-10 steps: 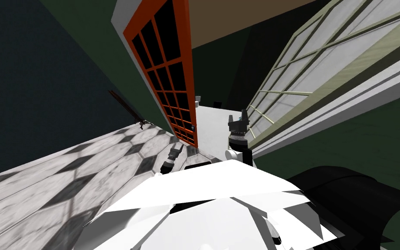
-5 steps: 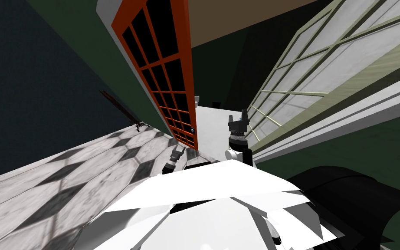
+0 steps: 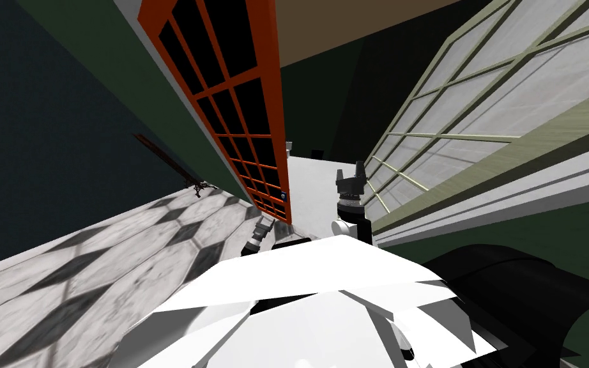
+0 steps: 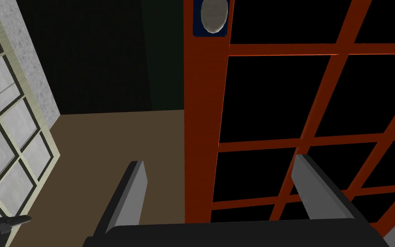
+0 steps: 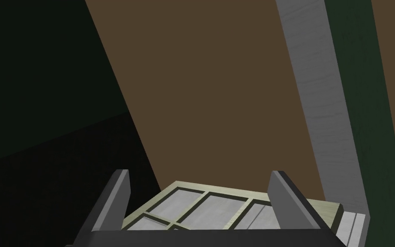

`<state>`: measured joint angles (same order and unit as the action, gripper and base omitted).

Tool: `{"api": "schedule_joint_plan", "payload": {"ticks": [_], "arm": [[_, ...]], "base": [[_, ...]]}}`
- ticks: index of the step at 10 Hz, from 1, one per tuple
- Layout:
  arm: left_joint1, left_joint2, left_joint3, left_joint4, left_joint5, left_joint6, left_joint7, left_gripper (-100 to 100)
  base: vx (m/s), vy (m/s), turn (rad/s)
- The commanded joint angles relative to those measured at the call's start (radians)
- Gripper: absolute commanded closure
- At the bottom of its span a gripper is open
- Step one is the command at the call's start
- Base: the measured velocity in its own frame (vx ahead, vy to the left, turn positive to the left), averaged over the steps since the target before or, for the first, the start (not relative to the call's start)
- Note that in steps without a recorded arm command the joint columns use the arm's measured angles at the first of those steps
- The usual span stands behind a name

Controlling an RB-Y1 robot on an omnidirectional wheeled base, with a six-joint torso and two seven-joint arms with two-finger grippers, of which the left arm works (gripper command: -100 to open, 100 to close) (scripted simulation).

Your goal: Push the door open

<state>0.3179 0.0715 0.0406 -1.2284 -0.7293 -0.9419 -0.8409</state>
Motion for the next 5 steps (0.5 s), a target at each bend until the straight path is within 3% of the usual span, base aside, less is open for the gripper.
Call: {"api": "schedule_joint_plan", "payload": {"ticks": [1,5], "arm": [[-0.006,-0.006,0.003,0.029,-0.014,-0.012,-0.023,-100],[-0.016,-0.022,0.009,0.092,-0.052,-0.040,-0.075,-100]], "base": [[0.141,0.020,-0.033],[0.124,0.022,-0.045]]}}
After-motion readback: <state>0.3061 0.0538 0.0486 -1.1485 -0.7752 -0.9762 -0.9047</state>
